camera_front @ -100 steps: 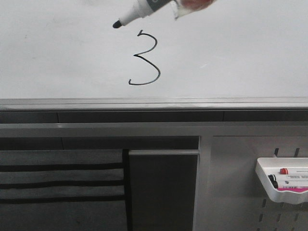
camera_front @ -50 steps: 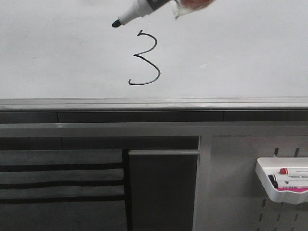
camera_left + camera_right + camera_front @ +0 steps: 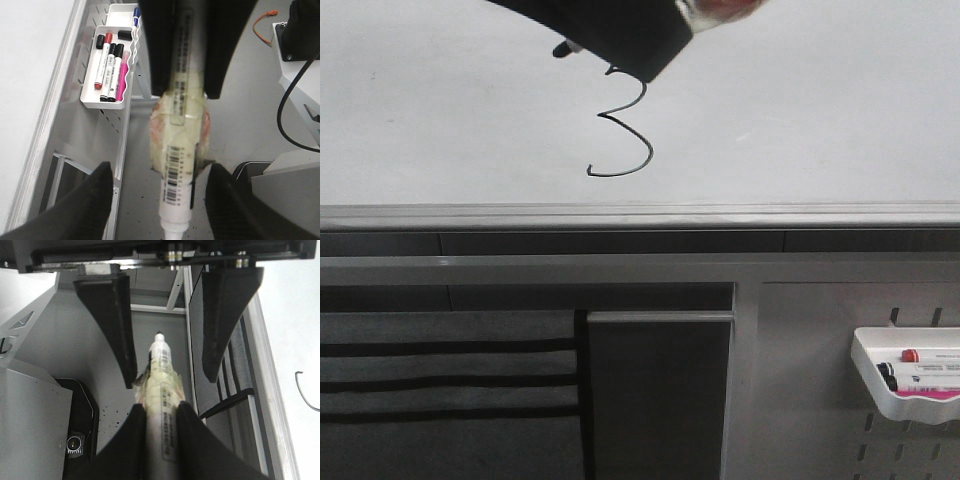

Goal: Write number 3 on whiteboard

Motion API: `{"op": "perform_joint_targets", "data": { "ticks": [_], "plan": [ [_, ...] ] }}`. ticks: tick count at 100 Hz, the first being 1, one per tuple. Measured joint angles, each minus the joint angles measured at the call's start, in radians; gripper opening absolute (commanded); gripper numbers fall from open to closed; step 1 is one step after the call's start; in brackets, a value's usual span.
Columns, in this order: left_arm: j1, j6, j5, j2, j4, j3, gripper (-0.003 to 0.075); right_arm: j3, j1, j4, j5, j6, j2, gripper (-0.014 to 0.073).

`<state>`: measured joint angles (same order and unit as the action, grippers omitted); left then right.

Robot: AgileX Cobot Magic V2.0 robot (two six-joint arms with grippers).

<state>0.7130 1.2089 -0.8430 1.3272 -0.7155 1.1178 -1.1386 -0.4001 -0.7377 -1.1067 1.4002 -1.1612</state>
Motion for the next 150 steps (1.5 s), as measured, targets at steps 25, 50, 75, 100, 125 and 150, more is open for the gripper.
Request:
{"op": "perform_joint_targets", "data": {
  "ticks": [25,50,75,100,125,150],
  "plan": [
    [0.0,-0.003,-0.008,0.0,0.001,0.002,0.0078,0.0,0.0,-0.006,0.002,0.0,0.0,0.002],
    [0.0,-0.003,-0.016,0.0,-0.001,0.002,0.0006,0.0,0.0,-0.006,0.004,0.0,0.0,0.0043],
    [0.0,-0.004,-0.008,0.0,-0.001,0.002,0.0006,0.0,0.0,-0.004,0.002,0.0,0.0,0.0367],
    [-0.037,-0.091,0.002,-0.02,0.084,0.002,0.0006,-0.025,0.126,0.056,0.002,-0.115,0.099,0.0367],
    [-0.247,-0.359,0.164,-0.133,0.229,-0.06,0.0006,0.005,0.373,0.102,0.02,-0.347,0.238,0.0367],
    [-0.491,-0.504,0.635,-0.163,0.126,-0.342,0.0006,0.106,0.423,0.102,0.034,-0.409,0.26,0.0367]
  ]
}}
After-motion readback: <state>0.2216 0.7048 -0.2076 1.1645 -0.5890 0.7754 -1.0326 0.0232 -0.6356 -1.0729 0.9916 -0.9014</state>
